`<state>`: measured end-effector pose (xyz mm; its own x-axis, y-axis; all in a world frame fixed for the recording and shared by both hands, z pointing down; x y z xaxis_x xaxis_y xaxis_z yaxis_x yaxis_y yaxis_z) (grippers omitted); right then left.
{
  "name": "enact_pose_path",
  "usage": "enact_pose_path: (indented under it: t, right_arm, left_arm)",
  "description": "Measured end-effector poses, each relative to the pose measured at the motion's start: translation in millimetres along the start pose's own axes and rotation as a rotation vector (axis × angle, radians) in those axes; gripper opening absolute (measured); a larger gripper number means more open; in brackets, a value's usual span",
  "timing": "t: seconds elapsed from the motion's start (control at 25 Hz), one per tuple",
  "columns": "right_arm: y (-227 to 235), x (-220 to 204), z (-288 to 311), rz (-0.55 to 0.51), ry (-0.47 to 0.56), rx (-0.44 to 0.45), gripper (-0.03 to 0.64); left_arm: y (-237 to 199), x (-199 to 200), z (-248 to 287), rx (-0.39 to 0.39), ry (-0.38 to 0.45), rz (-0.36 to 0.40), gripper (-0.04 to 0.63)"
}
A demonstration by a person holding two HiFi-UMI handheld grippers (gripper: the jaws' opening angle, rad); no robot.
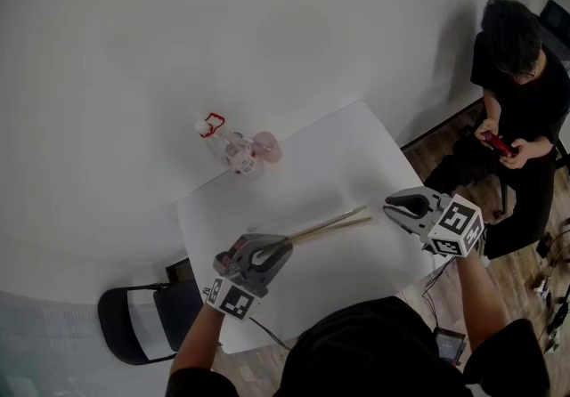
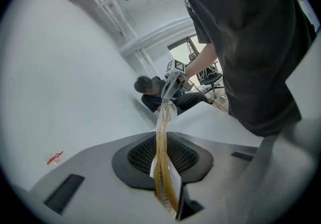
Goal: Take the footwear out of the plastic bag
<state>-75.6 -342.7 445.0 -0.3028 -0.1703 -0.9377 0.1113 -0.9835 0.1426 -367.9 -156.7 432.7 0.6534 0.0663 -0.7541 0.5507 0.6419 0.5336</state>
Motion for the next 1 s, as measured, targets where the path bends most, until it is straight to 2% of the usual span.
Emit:
enact_pose_path:
  t: [0.04,0.12,0.24,0.36,0.44,0.56,0.68,1.0]
  right_arm:
    - [8.1,-0.6,-3.6,-0.030,0.026,-0.058,0.039]
    - [17.6,-4.7,-4.9,-0.081,0.038,-0.102,0.040]
    - [11.3,-12.2,9.4,-0.175,-0.037,-0.021,0.040]
    - [-4.8,-10.7,20.6,-0.215,-0.035,0.101,0.050]
    - [-12.5,-9.5,18.3,-0.212,-0.009,0.190,0.096]
    - [-14.3,-7.4,10.9,-0.185,0.043,0.272,0.162]
    - [-14.5,-8.0,11.5,-0.193,0.028,0.289,0.186]
    - [-12.6,-6.3,26.2,-0.238,-0.024,0.317,0.186]
  left_arm:
    - [-1.3,3.5,-2.5,-0.002,0.011,0.000,0.081]
    - [-4.5,8.9,-6.1,-0.002,0.032,-0.008,0.081]
    - [-10.6,11.5,-8.4,0.002,0.050,-0.015,0.081]
    - [-15.4,12.9,-10.5,0.010,0.059,-0.019,0.081]
    - [-17.5,13.5,-12.2,0.016,0.065,-0.028,0.081]
    - [-18.0,15.2,-15.2,0.014,0.076,-0.036,0.081]
    - [-15.9,17.4,-13.4,-0.011,0.081,-0.028,0.081]
    - [-11.5,20.3,-11.2,-0.052,0.091,-0.027,0.081]
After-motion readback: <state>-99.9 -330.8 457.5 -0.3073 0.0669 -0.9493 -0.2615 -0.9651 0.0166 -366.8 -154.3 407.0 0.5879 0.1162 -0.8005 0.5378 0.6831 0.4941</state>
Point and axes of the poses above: the fingertips, and each gripper's own axes: z forward along the fingers, y to its right, x out of its top, the point moved 9 cm from there along -z, backward along the fingers, and after that the axes turned 2 degrees about x, right-handed, at the moved point
